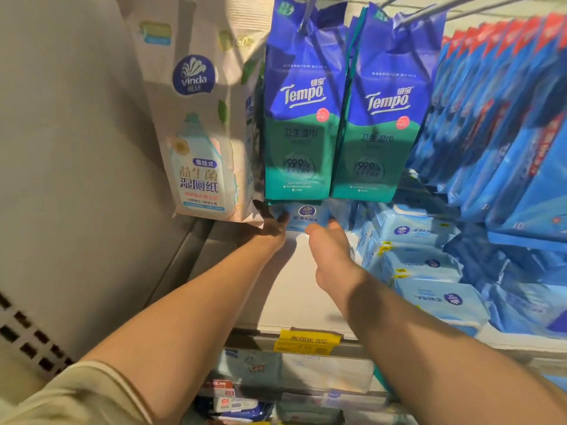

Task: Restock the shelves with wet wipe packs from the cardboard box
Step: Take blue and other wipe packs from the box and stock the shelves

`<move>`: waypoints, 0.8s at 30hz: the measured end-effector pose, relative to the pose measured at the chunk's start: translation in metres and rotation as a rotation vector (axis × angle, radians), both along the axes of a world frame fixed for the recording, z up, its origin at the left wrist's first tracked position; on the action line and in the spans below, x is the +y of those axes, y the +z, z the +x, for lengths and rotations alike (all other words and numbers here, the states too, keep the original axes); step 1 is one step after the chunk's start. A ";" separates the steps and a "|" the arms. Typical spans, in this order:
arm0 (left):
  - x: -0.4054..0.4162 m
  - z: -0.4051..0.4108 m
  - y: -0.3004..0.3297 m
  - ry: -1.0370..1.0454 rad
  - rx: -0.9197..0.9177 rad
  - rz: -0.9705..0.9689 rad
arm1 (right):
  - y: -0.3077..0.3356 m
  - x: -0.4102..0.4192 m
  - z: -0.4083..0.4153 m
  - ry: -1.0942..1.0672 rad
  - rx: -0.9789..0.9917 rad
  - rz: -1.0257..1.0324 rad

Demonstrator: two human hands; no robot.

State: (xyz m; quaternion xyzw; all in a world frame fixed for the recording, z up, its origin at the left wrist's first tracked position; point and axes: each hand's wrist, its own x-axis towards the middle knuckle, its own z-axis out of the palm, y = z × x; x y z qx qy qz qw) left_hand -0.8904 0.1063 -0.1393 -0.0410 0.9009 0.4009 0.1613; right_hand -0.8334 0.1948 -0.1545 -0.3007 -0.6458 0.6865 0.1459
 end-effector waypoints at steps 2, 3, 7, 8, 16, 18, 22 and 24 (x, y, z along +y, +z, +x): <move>-0.001 0.001 -0.003 -0.019 0.023 0.037 | -0.001 -0.005 -0.001 -0.002 -0.011 0.039; -0.002 0.000 -0.007 -0.007 0.048 0.063 | -0.002 -0.007 0.001 0.003 -0.021 0.062; -0.007 0.014 -0.008 -0.015 0.175 0.088 | -0.001 -0.007 0.020 0.080 -0.067 0.106; -0.009 0.023 -0.006 -0.037 0.130 0.043 | -0.001 -0.007 0.025 0.108 -0.072 0.116; -0.048 0.097 -0.001 -0.007 0.331 -0.176 | 0.016 -0.012 0.083 0.286 -0.075 0.356; -0.055 0.128 0.002 0.001 0.399 -0.220 | 0.023 -0.013 0.106 0.378 -0.044 0.440; -0.061 0.211 0.008 0.067 0.442 -0.296 | 0.033 -0.003 0.167 0.533 0.049 0.642; -0.057 0.256 0.010 0.092 0.461 -0.364 | 0.033 0.007 0.200 0.574 0.107 0.744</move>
